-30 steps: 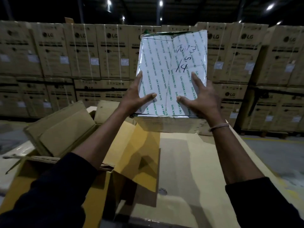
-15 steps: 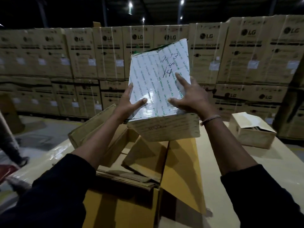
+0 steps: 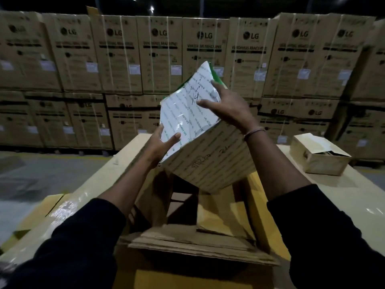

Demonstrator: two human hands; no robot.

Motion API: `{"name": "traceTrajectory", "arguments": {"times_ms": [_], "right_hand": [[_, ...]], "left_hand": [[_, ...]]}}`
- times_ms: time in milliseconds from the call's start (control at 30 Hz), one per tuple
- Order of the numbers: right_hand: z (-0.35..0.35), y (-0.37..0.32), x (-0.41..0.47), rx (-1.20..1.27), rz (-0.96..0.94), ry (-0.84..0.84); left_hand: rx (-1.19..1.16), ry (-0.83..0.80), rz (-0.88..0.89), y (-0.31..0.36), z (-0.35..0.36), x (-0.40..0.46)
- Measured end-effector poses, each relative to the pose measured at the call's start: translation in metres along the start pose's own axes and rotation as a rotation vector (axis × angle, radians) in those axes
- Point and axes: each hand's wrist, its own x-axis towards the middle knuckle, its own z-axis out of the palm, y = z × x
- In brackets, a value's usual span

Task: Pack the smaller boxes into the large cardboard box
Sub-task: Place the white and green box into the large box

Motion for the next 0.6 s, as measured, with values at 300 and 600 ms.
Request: {"name": "traceTrajectory", "arguments": {"times_ms": [300, 600], "right_hand": [[0.031, -0.070, 0.036, 0.158, 0.110, 0.043], [0.068, -0.090, 0.020, 0.161, 0.048, 0.064]], "left_hand": [[0.025, -0.034, 0.015, -0.013, -0.070, 0.051], [0.131, -0.169, -0.010, -0.038, -0.116, 0.064]]}}
